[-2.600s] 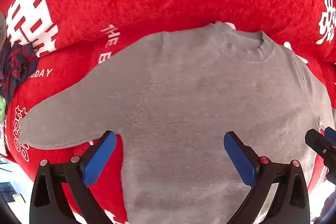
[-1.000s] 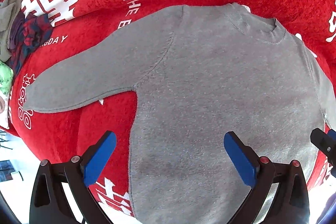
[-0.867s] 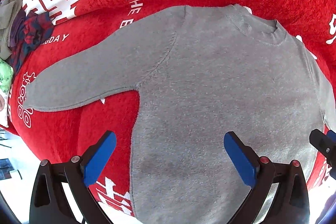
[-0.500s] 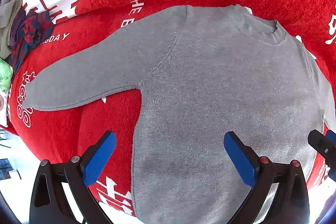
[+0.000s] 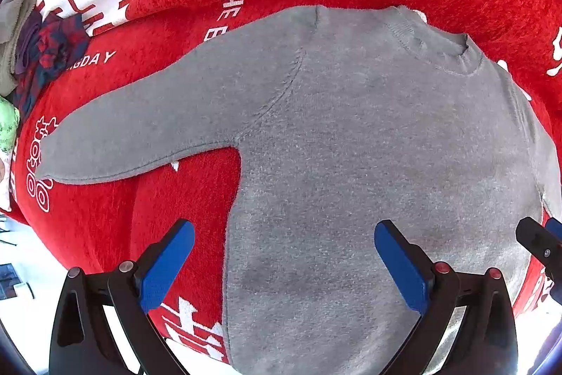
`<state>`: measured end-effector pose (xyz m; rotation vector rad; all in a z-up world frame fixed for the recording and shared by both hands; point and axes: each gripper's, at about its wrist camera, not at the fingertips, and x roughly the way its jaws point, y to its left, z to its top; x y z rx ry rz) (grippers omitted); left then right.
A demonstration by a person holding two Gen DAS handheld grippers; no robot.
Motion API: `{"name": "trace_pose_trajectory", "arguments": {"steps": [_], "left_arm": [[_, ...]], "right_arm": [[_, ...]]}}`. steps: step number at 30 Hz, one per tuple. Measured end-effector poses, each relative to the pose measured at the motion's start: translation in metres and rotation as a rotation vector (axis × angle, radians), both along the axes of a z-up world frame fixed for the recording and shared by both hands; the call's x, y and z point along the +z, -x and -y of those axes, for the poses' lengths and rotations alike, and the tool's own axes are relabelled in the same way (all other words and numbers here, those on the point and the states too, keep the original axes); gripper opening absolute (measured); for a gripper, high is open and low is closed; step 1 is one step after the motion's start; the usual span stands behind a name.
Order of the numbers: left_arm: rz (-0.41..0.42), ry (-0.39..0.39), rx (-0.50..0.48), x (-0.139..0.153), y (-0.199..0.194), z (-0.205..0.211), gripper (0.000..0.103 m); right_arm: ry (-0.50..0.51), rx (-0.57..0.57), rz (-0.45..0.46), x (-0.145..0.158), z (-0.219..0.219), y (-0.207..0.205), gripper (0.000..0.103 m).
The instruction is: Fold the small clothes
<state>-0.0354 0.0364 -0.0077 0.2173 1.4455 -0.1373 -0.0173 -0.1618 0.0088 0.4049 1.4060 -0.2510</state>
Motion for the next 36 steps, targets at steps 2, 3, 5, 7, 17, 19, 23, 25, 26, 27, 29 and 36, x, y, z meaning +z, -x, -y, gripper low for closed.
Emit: {"name": "trace_pose_trajectory", "arguments": {"steps": [2,3,5,7,17,19,23,25,26,27,29,36], "left_arm": [[0.000,0.000,0.001,-0.0007,-0.0006,-0.0011,0.103],[-0.001,0.000,0.001,-0.0008,-0.0008,-0.0014,0.103],[-0.001,0.001,0.000,-0.0007,-0.0004,-0.0014,0.103],[-0.001,0.002,0.000,-0.0016,-0.0009,-0.0029,0.103],[-0.004,0.005,0.010,-0.0036,-0.0024,-0.0082,0.103],[-0.006,0.004,0.012,-0.0041,-0.0026,-0.0090,0.103],[-0.004,0.002,0.013,-0.0037,-0.0023,-0.0092,0.103],[-0.005,0.002,0.014,-0.0037,-0.0023,-0.0094,0.103],[-0.005,0.002,0.014,-0.0037,-0.0023,-0.0094,0.103],[-0.005,0.002,0.013,-0.0037,-0.0022,-0.0094,0.103],[-0.005,0.002,0.012,-0.0037,-0.0023,-0.0094,0.103],[-0.004,0.000,0.012,-0.0029,-0.0027,-0.0095,0.103]], "right_arm": [[-0.002,0.002,-0.004,-0.0004,0.0001,-0.0006,0.103],[-0.002,0.003,-0.005,-0.0006,0.0003,-0.0011,0.103],[-0.001,0.005,-0.007,-0.0010,-0.0001,-0.0013,0.103],[-0.002,0.007,-0.009,-0.0016,-0.0011,-0.0018,0.103],[0.002,0.011,-0.011,-0.0023,-0.0054,-0.0031,0.103],[0.002,0.010,-0.012,-0.0022,-0.0052,-0.0033,0.103],[0.003,0.010,-0.012,-0.0017,-0.0058,-0.0039,0.103],[0.003,0.010,-0.011,-0.0016,-0.0065,-0.0039,0.103],[0.003,0.010,-0.012,-0.0016,-0.0065,-0.0038,0.103],[0.004,0.010,-0.012,-0.0016,-0.0066,-0.0037,0.103],[0.007,0.008,-0.010,-0.0011,-0.0081,-0.0037,0.103],[0.008,-0.001,-0.007,-0.0011,-0.0072,-0.0038,0.103]]}}
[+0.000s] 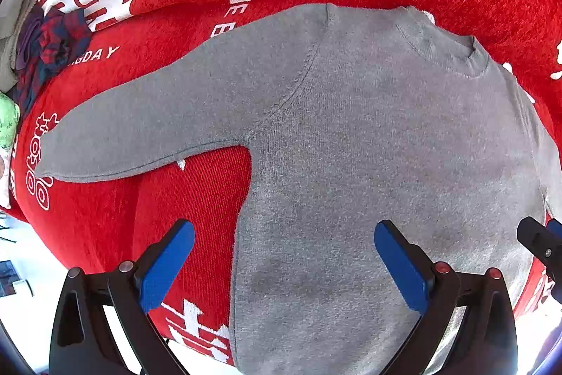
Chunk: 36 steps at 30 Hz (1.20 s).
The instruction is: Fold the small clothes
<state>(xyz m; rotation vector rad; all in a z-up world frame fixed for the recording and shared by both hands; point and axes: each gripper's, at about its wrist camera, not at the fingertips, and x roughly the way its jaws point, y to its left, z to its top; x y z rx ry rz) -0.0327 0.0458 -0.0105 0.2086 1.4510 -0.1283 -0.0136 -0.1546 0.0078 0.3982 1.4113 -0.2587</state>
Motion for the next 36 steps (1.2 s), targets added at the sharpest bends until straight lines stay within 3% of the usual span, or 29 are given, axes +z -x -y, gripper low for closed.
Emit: {"name": "trace_pose_trajectory", "arguments": {"steps": [36], "left_arm": [[0.006,-0.010,0.002,-0.0025,-0.0044,-0.0078,0.103]], "right_arm": [[0.042,0.025,-0.022,-0.0100,-0.0033,-0.0056,0.103]]}}
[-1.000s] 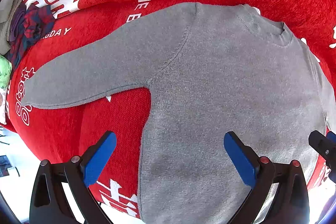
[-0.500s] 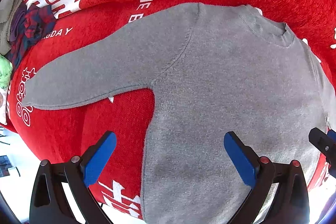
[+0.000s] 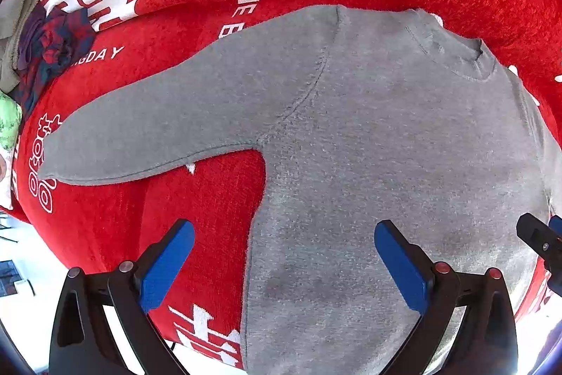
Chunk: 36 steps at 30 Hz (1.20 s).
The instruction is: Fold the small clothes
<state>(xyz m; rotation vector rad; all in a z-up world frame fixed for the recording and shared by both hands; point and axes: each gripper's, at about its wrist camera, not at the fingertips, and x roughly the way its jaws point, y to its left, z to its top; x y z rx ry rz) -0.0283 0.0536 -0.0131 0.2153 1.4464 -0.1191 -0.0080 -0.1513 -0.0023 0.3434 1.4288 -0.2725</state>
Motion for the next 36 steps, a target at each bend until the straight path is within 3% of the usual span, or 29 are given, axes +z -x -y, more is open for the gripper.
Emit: {"name": "trace_pose_trajectory", "arguments": {"steps": [14,28,31,36], "left_arm": [[0.004,0.010,0.013,0.000,-0.001,-0.007,0.103],[-0.009,0.032,0.083,-0.008,-0.003,-0.054,0.103],[-0.002,0.058,0.114,-0.011,-0.005,-0.071,0.103],[0.018,0.191,0.231,-0.016,-0.013,-0.123,0.103]], "right_arm": [[0.022,0.028,0.001,0.002,-0.013,-0.004,0.103],[0.046,0.089,-0.006,0.001,-0.049,-0.014,0.103],[0.047,0.115,-0.004,0.002,-0.063,-0.018,0.103],[0.043,0.171,-0.006,0.001,-0.092,-0.027,0.103]]}}
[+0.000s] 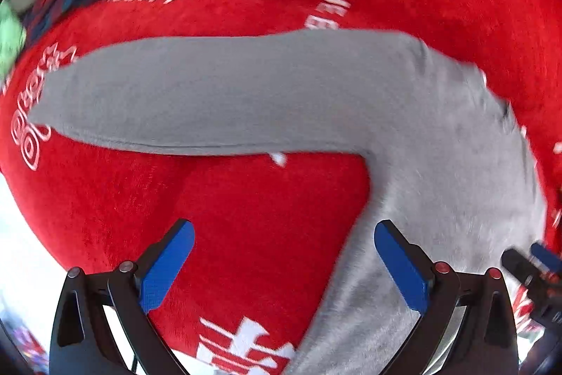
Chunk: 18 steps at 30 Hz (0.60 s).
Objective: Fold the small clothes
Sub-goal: 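Grasp the sweater sleeve cuff with the left gripper and fold it across the body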
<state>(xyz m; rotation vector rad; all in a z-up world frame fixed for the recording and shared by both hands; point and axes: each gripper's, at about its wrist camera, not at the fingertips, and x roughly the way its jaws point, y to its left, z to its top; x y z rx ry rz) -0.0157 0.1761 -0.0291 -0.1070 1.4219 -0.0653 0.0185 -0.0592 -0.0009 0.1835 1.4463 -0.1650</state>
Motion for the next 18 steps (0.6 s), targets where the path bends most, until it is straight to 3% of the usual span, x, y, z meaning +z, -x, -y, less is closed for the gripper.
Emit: {"name": "trace_pose_trajectory", "arguments": {"steps": [6,14,15,18], "left_arm": [[0.111,0.110,0.188,-0.004,-0.015,-0.086,0.103],[0.183,0.276,0.476,-0.033,-0.032,-0.198,0.103],[0.209,0.313,0.497,-0.034,-0.032,-0.206,0.103],[0.257,0.306,0.494,-0.032,-0.042,-0.210,0.103]], "right_arm": [[-0.018,0.077,0.000,-0.002,-0.038,-0.009,0.103],[-0.053,0.163,-0.003,-0.011,-0.084,-0.019,0.103],[-0.057,0.173,-0.003,-0.011,-0.089,-0.019,0.103],[-0.064,0.190,-0.001,-0.013,-0.100,-0.020,0.103]]}}
